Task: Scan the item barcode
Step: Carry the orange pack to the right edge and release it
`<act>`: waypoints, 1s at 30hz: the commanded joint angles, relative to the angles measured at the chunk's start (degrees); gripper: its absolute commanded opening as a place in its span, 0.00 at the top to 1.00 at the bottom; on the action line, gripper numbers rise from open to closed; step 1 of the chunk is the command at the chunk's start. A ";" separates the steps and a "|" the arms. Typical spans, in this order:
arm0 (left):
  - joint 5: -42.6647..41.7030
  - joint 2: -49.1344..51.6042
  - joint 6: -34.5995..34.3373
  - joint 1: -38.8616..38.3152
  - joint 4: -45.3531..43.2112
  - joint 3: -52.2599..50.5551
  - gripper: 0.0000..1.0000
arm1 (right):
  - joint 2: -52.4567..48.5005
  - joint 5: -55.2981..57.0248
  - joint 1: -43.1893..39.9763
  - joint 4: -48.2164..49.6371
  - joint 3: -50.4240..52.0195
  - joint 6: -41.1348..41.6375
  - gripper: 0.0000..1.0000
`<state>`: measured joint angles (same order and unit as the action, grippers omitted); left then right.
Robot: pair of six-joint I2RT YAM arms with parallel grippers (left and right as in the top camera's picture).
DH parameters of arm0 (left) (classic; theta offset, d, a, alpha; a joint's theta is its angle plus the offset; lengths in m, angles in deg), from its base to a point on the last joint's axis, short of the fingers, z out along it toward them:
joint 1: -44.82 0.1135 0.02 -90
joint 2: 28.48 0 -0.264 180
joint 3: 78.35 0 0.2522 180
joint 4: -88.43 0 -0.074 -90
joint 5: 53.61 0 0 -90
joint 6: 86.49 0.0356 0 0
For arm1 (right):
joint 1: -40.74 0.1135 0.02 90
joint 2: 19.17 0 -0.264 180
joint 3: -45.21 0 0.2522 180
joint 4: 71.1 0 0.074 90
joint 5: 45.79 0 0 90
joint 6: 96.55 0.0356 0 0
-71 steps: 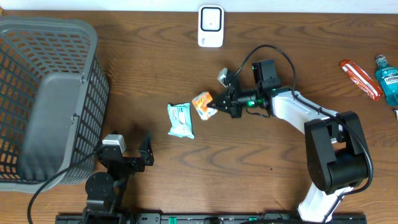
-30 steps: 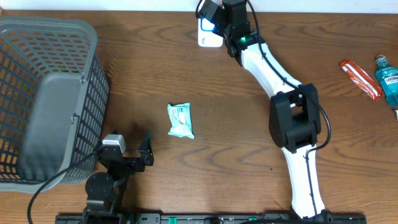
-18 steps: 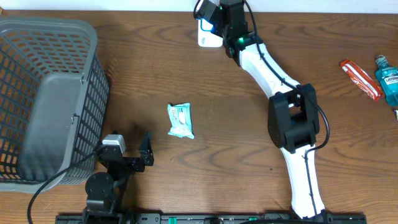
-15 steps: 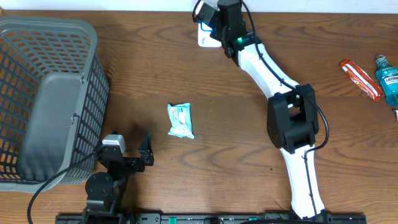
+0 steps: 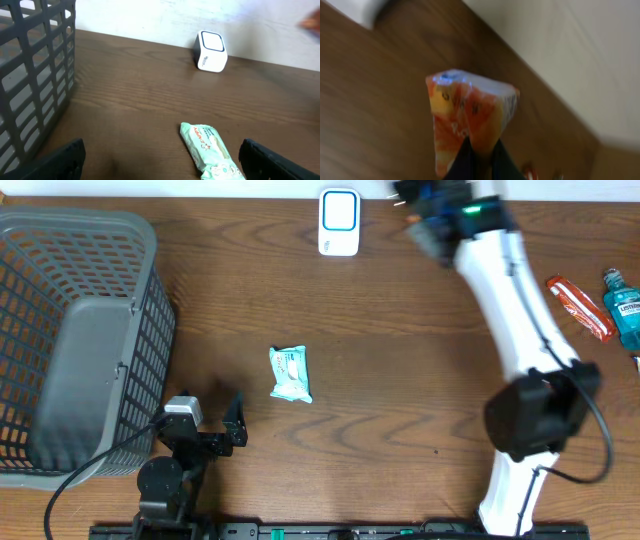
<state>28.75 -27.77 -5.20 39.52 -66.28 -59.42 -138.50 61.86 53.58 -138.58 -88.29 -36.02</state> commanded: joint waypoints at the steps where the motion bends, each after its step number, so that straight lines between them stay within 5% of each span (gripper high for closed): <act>1: -0.92 -0.11 0.76 0.31 0.35 -1.42 0.02 | -0.22 8.02 -5.53 -7.65 0.07 14.27 0.99; 7: -0.92 -0.11 0.76 0.31 0.35 -1.42 0.02 | -1.16 19.82 -17.38 -15.65 5.42 42.51 0.99; 17: -0.92 -0.11 0.76 0.31 0.35 -1.42 0.02 | -1.22 18.01 -35.45 -12.55 18.40 49.77 0.99; 19: -0.92 -0.11 0.76 0.31 0.35 -1.42 0.02 | -1.09 14.34 -37.66 -11.69 18.10 49.79 0.74; 21: -0.92 -0.11 0.76 0.31 0.35 -1.42 0.02 | -0.96 11.15 -38.86 -11.63 17.09 49.79 0.65; 24: -0.92 -0.11 0.76 0.31 0.35 -1.42 0.02 | -0.90 -0.57 -39.34 -12.20 13.42 49.75 0.38; 26: -0.92 -0.11 0.76 0.31 0.35 -1.42 0.02 | -0.90 -4.52 -38.69 -12.90 11.72 49.72 0.28; 29: -0.92 -0.11 0.76 0.31 0.35 -1.42 0.02 | -0.87 -11.82 -36.76 -14.29 9.14 49.77 0.27; 30: -0.92 -0.11 0.76 0.31 0.35 -1.42 0.02 | -0.87 -15.80 -35.74 -14.84 8.35 49.83 0.09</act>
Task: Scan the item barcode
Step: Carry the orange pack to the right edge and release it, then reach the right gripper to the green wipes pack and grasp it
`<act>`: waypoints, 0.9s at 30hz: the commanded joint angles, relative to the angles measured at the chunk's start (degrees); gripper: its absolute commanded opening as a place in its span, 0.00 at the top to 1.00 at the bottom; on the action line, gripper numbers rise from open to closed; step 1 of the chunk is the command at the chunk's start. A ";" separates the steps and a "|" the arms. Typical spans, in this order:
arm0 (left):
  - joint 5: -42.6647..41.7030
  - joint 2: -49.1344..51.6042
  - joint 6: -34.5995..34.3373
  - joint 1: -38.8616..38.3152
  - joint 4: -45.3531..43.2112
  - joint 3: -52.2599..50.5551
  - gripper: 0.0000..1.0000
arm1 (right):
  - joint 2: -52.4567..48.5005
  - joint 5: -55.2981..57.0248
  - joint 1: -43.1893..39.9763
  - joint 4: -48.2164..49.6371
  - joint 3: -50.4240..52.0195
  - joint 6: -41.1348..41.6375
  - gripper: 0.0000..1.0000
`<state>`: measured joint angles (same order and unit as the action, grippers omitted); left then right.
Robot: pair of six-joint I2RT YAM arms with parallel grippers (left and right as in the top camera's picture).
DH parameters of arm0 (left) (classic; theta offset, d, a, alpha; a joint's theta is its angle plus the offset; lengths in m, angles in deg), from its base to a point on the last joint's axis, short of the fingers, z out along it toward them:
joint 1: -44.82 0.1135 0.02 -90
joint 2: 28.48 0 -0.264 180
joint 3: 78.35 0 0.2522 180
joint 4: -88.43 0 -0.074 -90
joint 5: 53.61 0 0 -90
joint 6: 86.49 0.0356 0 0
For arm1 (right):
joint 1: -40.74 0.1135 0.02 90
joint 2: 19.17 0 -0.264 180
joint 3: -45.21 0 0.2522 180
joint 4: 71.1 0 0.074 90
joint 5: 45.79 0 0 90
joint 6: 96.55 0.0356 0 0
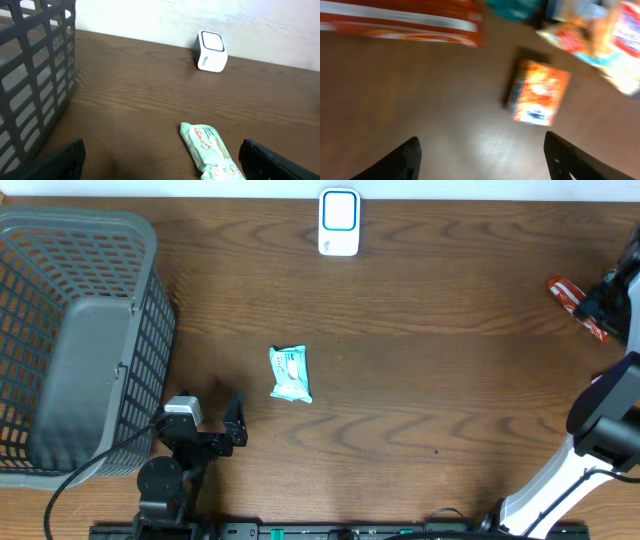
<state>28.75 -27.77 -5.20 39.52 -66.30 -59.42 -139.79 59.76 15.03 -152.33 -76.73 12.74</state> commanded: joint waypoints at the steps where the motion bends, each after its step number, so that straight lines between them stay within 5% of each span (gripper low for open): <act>1: -0.92 -0.11 0.76 0.31 0.37 -1.42 0.02 | 0.42 -16.39 3.50 -1.31 -3.56 1.07 0.02; 6: -0.92 -0.11 0.76 0.31 0.37 -1.42 0.02 | 0.42 -27.15 9.55 -2.47 -3.89 1.05 0.01; 22: -0.92 -0.11 0.76 0.31 0.37 -1.42 0.02 | 0.22 -23.37 46.69 1.49 -3.28 0.70 0.01; 27: -0.92 -0.11 0.76 0.31 0.37 -1.42 0.02 | -0.66 -20.50 56.30 2.34 -2.62 0.42 0.08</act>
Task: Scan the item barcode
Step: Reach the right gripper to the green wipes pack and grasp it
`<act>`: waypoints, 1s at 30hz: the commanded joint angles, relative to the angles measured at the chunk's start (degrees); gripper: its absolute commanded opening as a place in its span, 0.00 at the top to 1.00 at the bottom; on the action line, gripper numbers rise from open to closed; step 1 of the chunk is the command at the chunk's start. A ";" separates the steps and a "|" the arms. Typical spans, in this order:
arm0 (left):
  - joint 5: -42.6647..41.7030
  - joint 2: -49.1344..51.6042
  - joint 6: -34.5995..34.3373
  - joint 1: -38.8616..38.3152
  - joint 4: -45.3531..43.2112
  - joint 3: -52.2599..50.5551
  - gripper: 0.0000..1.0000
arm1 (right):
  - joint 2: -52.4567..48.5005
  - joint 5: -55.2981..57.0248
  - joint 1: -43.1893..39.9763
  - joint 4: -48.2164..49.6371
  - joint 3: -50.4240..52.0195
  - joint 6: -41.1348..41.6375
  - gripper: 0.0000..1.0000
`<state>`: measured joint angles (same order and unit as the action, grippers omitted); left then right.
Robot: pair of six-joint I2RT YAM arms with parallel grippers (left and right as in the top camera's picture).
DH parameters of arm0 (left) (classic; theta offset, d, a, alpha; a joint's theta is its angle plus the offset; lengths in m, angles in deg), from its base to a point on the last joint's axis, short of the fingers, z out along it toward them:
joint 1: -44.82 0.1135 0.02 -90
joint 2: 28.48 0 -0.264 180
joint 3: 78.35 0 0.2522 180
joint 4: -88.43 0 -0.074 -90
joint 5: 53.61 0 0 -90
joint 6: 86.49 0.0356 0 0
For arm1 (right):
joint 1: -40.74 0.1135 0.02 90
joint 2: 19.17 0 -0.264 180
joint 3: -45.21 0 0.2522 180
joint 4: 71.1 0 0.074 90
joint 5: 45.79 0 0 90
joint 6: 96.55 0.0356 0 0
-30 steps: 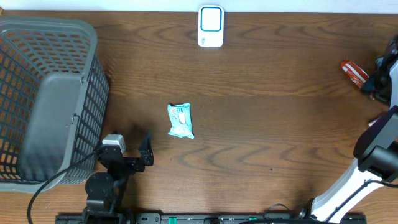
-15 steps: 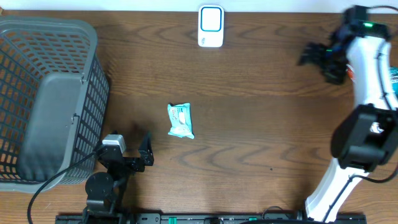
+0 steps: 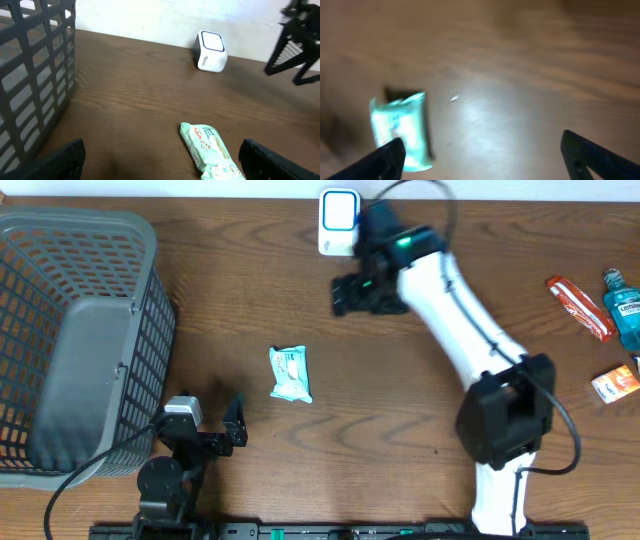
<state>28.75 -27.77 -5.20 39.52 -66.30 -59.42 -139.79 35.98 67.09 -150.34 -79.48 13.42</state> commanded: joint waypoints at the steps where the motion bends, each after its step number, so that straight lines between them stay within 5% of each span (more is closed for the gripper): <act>1: -0.92 -0.11 0.76 0.31 0.37 -1.42 0.02 | -1.03 4.61 6.05 0.70 0.17 -0.26 0.09; 12: -0.92 -0.11 0.76 0.31 0.37 -1.42 0.02 | -6.08 19.82 20.31 6.05 0.17 -0.26 0.18; 30: -0.92 -0.11 0.76 0.31 0.37 -1.42 0.02 | -14.45 27.65 29.27 8.17 0.17 3.93 0.36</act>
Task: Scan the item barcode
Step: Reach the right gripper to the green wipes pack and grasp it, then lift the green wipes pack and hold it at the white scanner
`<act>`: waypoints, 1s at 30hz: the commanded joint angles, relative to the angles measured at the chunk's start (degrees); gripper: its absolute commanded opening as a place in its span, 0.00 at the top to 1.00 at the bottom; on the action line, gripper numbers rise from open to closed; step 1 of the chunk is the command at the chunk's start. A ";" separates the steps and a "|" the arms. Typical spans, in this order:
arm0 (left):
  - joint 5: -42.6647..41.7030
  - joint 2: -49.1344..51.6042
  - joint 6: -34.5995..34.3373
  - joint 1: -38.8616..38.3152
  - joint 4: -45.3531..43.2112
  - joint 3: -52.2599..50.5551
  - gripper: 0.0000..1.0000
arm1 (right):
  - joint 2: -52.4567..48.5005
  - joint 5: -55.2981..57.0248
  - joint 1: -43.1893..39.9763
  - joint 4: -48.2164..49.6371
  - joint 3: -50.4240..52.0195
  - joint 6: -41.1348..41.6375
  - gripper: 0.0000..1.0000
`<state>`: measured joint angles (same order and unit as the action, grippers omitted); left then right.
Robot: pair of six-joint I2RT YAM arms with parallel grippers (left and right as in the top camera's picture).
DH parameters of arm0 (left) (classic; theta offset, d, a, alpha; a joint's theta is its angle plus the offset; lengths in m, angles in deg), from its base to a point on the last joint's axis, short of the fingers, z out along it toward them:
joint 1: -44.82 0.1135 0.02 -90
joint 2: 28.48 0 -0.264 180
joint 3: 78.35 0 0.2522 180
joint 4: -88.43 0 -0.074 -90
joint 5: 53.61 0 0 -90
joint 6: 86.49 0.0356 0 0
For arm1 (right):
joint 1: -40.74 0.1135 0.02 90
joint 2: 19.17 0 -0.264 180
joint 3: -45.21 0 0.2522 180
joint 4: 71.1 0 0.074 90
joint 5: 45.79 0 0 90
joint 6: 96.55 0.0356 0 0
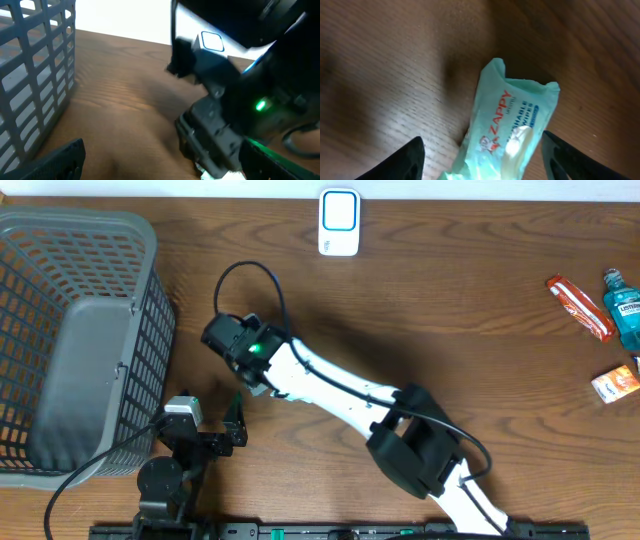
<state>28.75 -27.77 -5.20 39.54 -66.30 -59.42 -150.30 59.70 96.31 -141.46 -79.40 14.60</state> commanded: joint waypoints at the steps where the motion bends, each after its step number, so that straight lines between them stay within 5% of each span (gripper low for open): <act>1: -0.92 -0.11 0.76 0.28 0.35 -1.42 0.02 | -4.72 4.13 0.02 -1.38 0.09 4.13 0.39; 7: -0.92 -0.11 0.76 0.28 0.37 -1.42 0.02 | -6.78 8.44 -0.04 -4.28 0.09 8.44 0.57; 16: -0.92 -0.11 0.76 0.28 0.37 -1.42 0.02 | -6.08 5.27 -1.57 -9.40 -2.73 7.96 0.99; 21: -0.92 -0.11 0.76 0.28 0.37 -1.42 0.02 | -3.23 -10.47 -7.48 -15.54 -9.35 -1.77 0.99; 30: -0.92 -0.11 0.76 0.28 0.37 -1.42 0.02 | 0.20 -65.24 -25.11 -25.24 -11.80 -35.41 0.99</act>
<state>28.75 -27.77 -5.20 39.52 -66.30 -59.42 -152.23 20.12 76.40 -164.67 -90.52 -6.05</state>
